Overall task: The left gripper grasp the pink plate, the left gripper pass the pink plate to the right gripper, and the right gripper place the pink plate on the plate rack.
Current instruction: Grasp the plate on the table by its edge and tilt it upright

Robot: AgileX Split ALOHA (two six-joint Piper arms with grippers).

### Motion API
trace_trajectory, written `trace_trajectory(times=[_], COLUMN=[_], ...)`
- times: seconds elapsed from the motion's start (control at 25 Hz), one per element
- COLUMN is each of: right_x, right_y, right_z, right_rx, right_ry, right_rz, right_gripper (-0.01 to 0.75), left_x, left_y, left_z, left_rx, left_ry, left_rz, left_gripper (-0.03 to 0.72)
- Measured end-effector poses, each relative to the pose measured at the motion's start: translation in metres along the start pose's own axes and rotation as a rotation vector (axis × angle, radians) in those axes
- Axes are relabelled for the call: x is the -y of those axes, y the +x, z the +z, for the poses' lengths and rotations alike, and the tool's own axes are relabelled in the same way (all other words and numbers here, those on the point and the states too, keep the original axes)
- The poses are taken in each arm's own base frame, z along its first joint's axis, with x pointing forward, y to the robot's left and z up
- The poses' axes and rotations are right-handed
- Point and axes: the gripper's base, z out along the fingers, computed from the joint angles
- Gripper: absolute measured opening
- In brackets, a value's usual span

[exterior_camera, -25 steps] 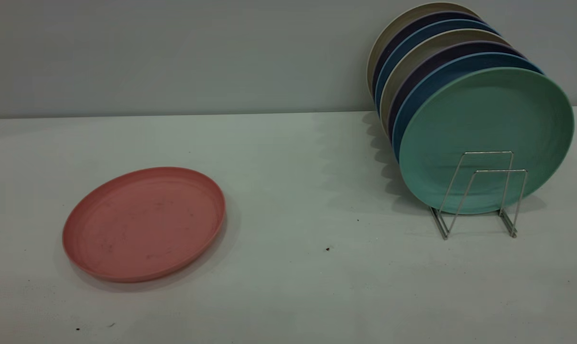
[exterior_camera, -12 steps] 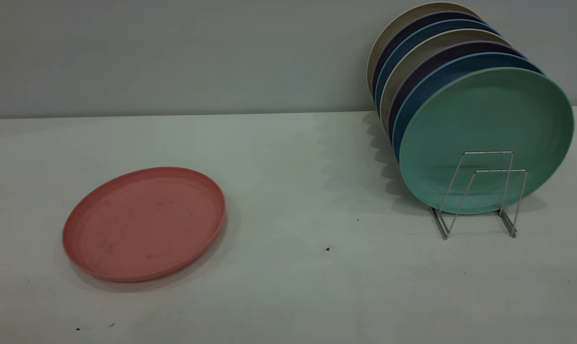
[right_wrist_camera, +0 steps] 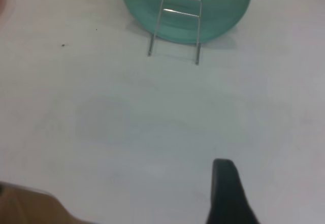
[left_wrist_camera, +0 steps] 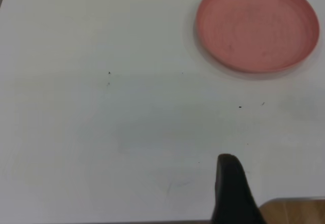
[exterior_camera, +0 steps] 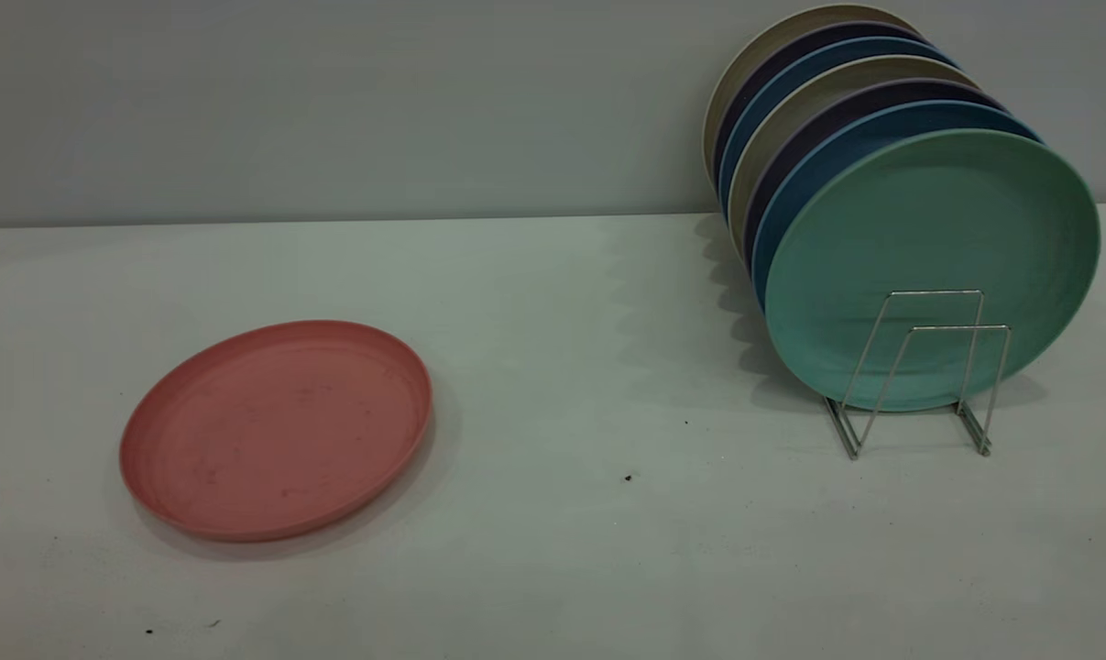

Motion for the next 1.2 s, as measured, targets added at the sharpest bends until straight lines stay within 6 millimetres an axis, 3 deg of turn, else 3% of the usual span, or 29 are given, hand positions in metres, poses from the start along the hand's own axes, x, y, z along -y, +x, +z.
trace_trajectory(times=[0.28,0.44,0.6,0.84,1.2], right_x=[0.0,0.001,0.006,0.01,0.003], right_y=[0.0,-0.008,-0.034,-0.066,-0.094], right_z=[0.0,-0.003,0.01,0.056,0.109], right_rx=[0.001,0.053,0.125,0.049,-0.067], right_ry=[0.001,0.01,0.023,-0.034,-0.224], right_rz=[0.007,-0.01,-0.019,-0.04,-0.063], right_gripper=[0.476,0.476,0.476,0.477,0.494], left_x=[0.002,0.005,0.005,0.013,0.014], left_y=[-0.019,-0.032,-0.053,-0.077,-0.075], left_z=[-0.006,0.006,0.041,0.115,0.207], left_rx=[0.191,0.16,0.032,-0.138,-0.278], left_ry=[0.024,0.068,0.072,0.169,0.183], left_rz=[-0.031,-0.088,-0.1,-0.133,-0.213], left_gripper=[0.472,0.472,0.497,0.573,0.586])
